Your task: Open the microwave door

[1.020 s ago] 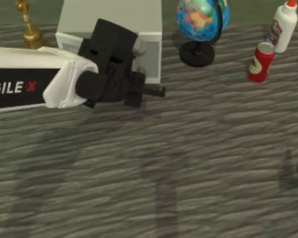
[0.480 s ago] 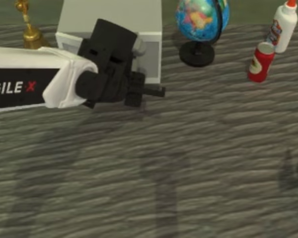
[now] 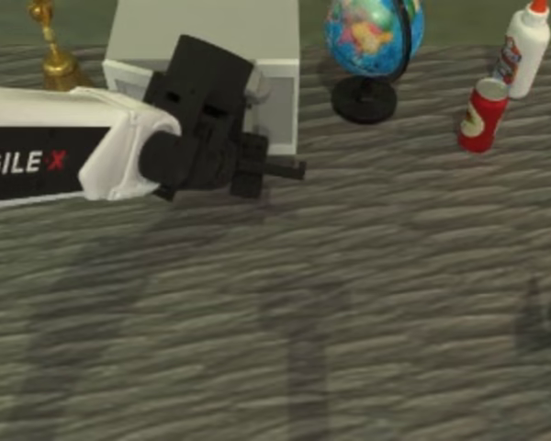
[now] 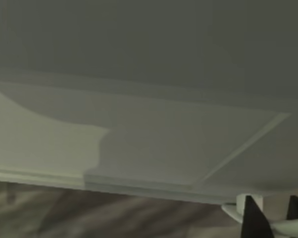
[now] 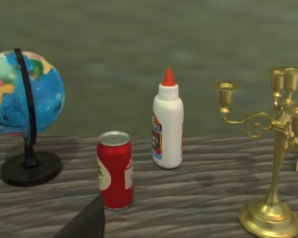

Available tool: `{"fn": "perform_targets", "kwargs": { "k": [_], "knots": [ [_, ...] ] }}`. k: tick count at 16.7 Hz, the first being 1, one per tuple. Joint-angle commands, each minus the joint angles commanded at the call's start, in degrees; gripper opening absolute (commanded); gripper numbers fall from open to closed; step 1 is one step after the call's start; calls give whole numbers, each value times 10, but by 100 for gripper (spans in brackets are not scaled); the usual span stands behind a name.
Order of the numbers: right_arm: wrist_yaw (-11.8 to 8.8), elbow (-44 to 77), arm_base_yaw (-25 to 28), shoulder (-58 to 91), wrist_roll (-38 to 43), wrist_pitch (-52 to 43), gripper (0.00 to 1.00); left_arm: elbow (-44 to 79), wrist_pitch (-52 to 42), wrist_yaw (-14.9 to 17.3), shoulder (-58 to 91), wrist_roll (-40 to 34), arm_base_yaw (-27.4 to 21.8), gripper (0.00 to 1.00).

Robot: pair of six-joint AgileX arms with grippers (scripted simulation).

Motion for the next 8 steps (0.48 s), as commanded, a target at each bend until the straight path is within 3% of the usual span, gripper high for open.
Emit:
{"fn": "perform_targets", "kwargs": {
  "k": [8],
  "knots": [
    [0,0,0,0,0,0,100,-30,12,25,-22,38,15,0]
  ]
}}
